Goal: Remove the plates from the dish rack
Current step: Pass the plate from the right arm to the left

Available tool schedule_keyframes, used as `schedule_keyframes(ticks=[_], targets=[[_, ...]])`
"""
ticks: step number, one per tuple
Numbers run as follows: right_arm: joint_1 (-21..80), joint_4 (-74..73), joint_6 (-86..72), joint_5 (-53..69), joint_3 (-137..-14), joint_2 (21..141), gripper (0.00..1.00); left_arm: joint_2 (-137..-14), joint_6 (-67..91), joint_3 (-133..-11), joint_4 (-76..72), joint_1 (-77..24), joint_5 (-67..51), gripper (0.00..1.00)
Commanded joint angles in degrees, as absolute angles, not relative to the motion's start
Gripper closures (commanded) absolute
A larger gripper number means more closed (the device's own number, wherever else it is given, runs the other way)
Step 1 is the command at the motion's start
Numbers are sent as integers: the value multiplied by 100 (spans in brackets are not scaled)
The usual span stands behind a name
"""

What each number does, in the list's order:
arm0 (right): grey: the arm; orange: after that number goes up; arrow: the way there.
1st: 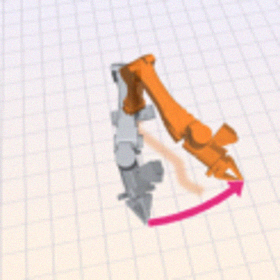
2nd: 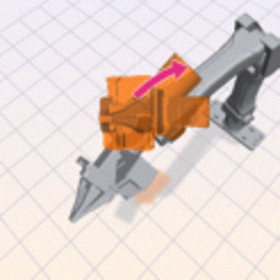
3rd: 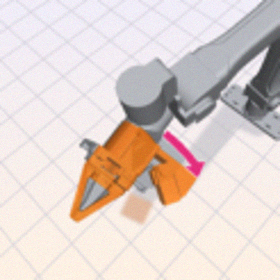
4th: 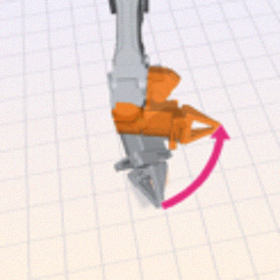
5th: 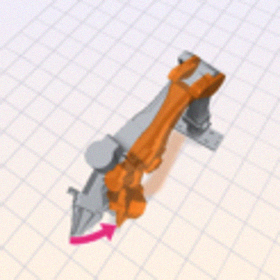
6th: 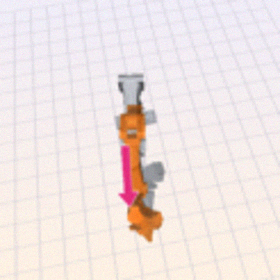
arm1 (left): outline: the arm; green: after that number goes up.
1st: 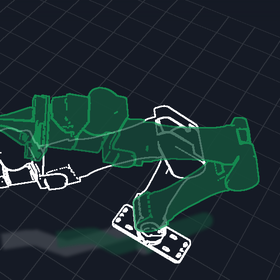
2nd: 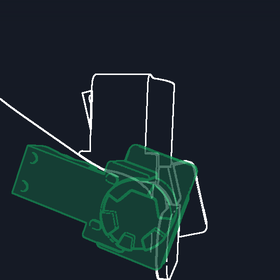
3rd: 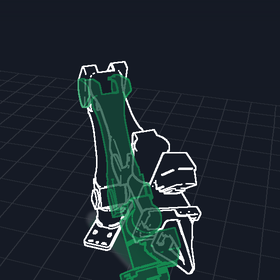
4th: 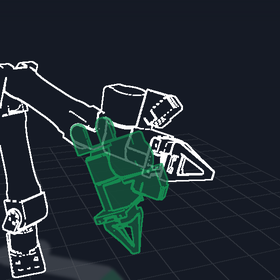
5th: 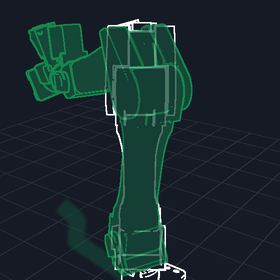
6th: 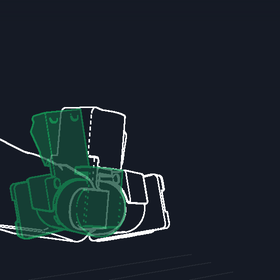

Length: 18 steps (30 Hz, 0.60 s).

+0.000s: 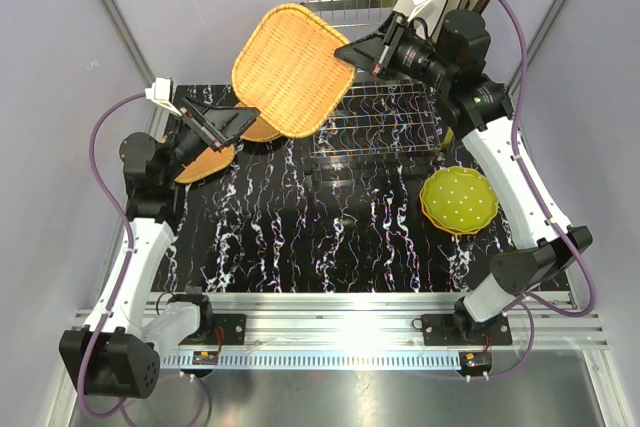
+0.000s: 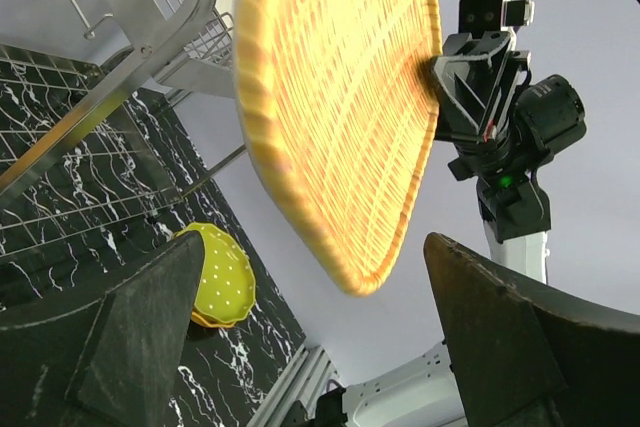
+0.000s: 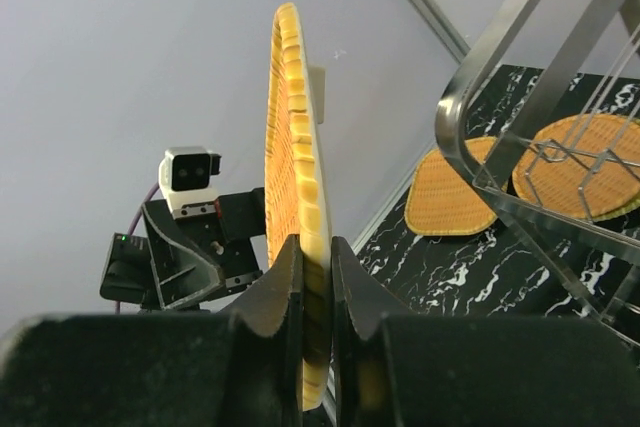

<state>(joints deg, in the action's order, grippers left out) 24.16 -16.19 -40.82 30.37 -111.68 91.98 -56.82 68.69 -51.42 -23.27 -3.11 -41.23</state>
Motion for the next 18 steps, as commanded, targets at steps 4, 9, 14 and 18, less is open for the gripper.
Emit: schedule_keyframes(ticks=[4, 9, 14, 18], targets=[[2610, -413, -4403, 3542, -10812, 8701, 100, -5608, 6978, -5080, -2838, -466, -3859, 14], [2733, -62, -4438, 3735, -10389, 8587, 100, -5616, 7031, -5001, -3050, -501, -3867, 24], [2760, 281, -4439, 3797, -9994, 8490, 100, -5616, 7127, -4905, -3286, -510, -3920, 50], [2760, 386, -4421, 3771, -9765, 8455, 100, -5555, 7154, -4825, -3287, -510, -3885, 83]])
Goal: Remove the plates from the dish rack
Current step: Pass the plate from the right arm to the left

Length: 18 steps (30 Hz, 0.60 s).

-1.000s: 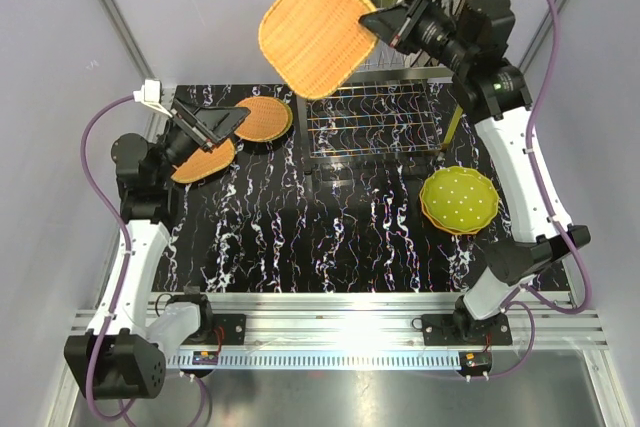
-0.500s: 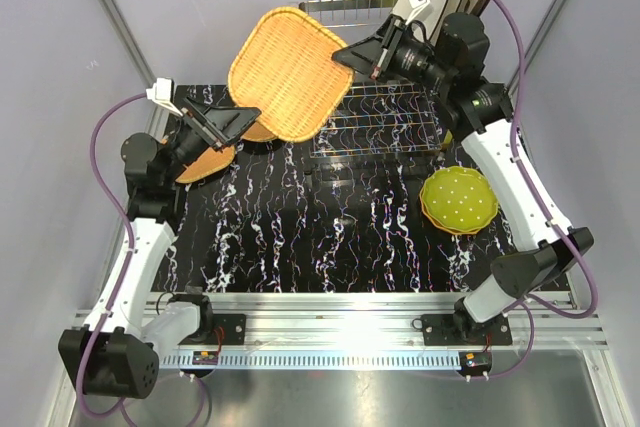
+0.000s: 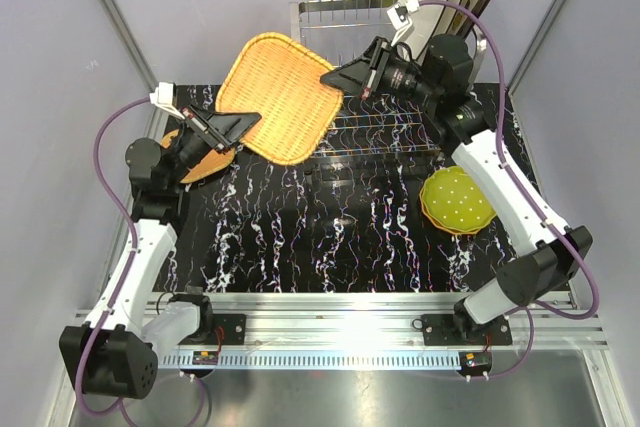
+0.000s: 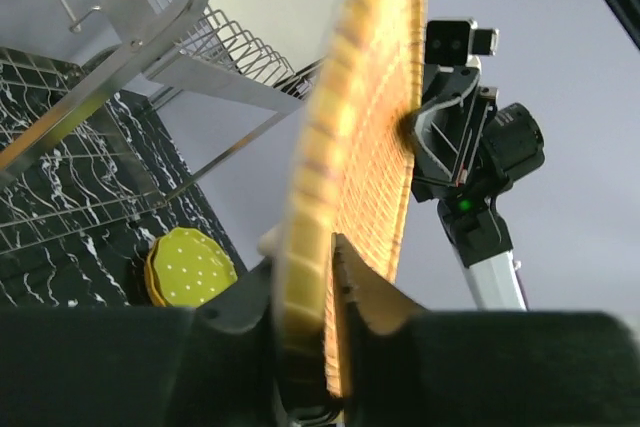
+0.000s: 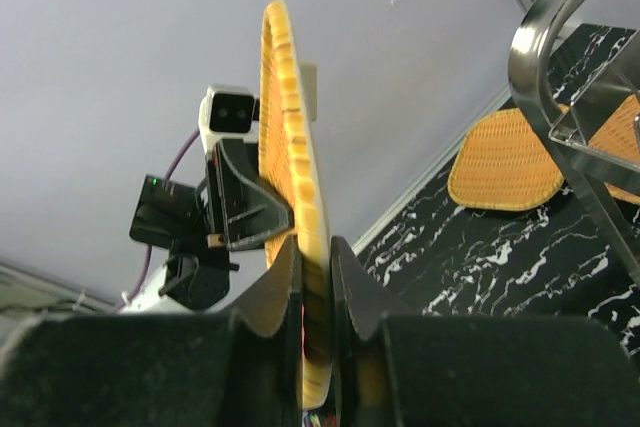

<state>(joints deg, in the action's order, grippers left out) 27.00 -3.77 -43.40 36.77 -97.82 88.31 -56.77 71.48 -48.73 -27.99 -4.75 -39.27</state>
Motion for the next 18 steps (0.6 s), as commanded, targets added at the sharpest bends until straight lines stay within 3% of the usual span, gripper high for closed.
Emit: schedule_keyframes(ticks=[1, 2, 6, 9, 10, 13, 14, 17, 18], targets=[[2760, 387, -4386, 3771, -9739, 8438, 100, -5520, 7128, -4799, -3261, -510, -3876, 87], [2760, 395, -4360, 3762, -9712, 8420, 100, -5467, 7119, -4755, -3200, -510, -3850, 99], [2768, 553, -4245, 3805, -9458, 8358, 100, -5292, 6987, -4615, -3015, -501, -3753, 100], [2760, 711, -4122, 3911, -9212, 8253, 77, -5195, 6952, -4492, -2980, -492, -3727, 100], [2760, 782, -4018, 3972, -9133, 8218, 61, -5133, 6943, -4465, -2979, -483, -3718, 100], [2751, 844, -3755, 4051, -8895, 8095, 36, -4958, 6987, -4307, -2988, -387, -3692, 100], [2751, 835, -3640, 4147, -8842, 8025, 19, -4905, 7013, -4194, -3067, -343, -3700, 100], [2751, 765, -3297, 4201, -8588, 7876, 1, -4694, 7171, -3939, -3242, -45, -3691, 100], [2751, 756, -3200, 4219, -8526, 7849, 0, -4641, 7207, -3894, -3269, -9, -3700, 100]])
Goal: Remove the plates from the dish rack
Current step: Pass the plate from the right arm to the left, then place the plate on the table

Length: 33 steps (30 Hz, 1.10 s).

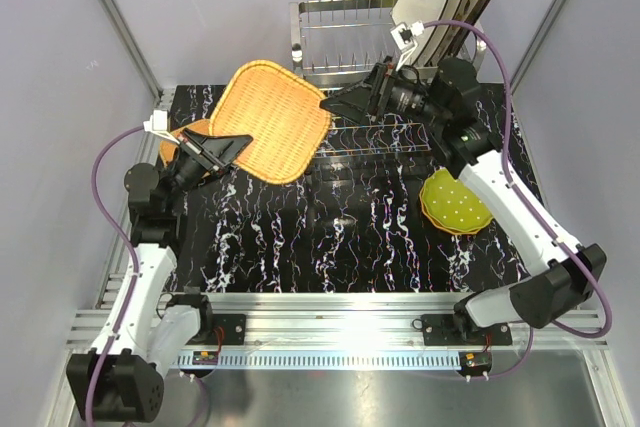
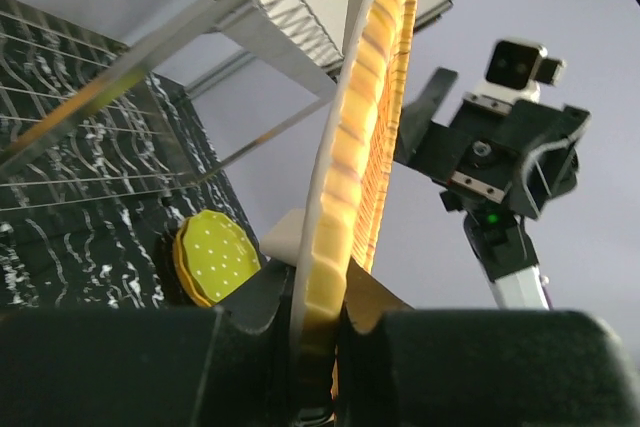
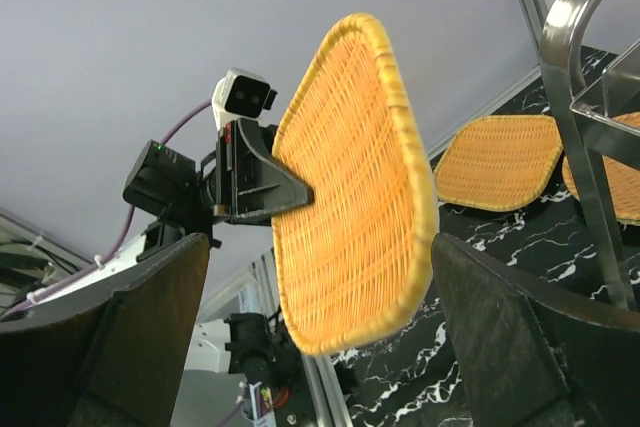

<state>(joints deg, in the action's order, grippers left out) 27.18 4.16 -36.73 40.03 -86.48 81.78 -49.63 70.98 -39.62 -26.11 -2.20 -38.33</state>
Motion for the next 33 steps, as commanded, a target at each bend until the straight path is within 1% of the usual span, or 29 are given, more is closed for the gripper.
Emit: schedule_keyframes(ticks=[1, 7, 12, 20, 33], targets=[[2734, 756, -3069, 4245, -8464, 7805, 0, -4606, 7277, -3841, -3296, 26, -3726, 100], [2628, 861, -2682, 4447, -7902, 7489, 0, -4395, 7594, -3525, -3604, 738, -4008, 100], [2488, 844, -2339, 4789, -7270, 7190, 0, -4438, 7585, -3332, -3726, 905, -3920, 100], [2294, 511, -1635, 4904, -6435, 6751, 0, -4649, 7532, -3138, -3911, 1177, -3736, 100], [2145, 290, -1178, 4685, -5915, 6557, 0, -5370, 6970, -3076, -3850, 1564, -3103, 100]])
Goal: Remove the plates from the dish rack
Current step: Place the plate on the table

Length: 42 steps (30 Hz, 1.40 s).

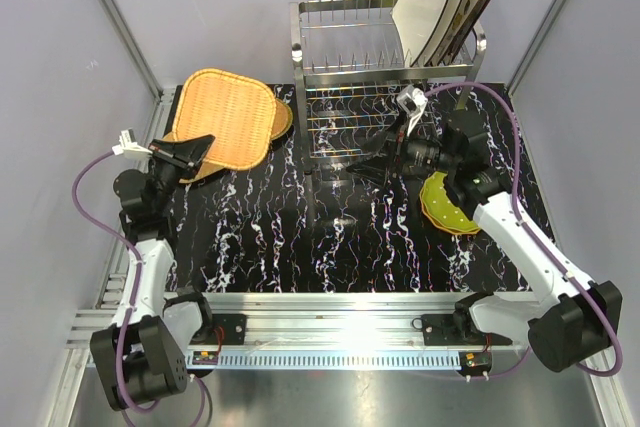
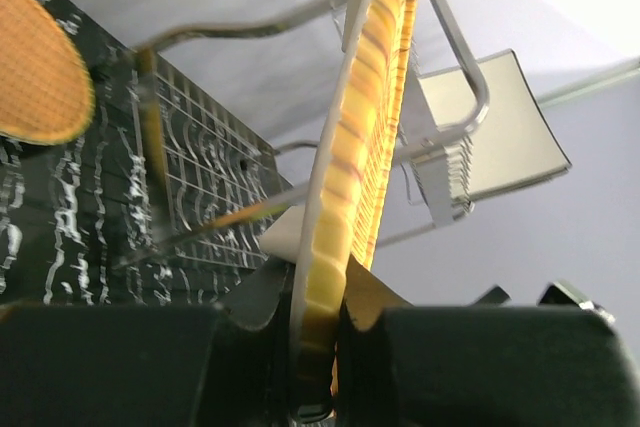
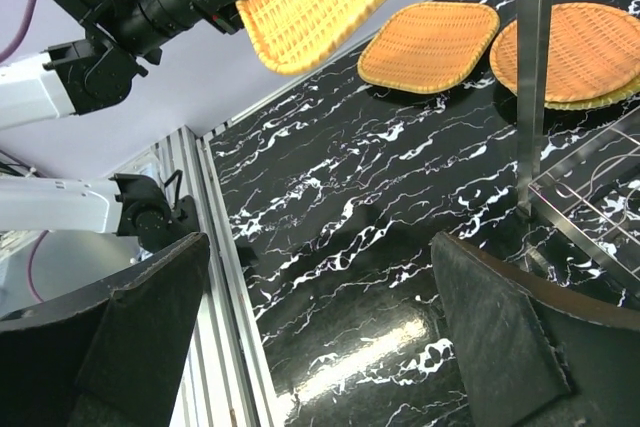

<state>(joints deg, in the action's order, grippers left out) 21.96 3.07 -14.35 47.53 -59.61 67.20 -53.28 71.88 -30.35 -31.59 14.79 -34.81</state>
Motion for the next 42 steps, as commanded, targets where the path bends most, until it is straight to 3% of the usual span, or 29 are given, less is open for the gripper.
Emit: schedule_keyframes(ticks=[1, 16, 42], targets=[[2145, 273, -1152, 4658, -5889, 6548, 0, -5414, 6970, -3059, -3893, 1582, -3016, 100], [2074, 281, -1046, 4403, -5520, 6618, 0, -6748, 7066, -2953, -4632, 2127, -2312, 100], [1925, 396, -1274, 4307, -5265, 6873, 0, -9623, 7989, -3542, -5932, 2180, -870, 100]])
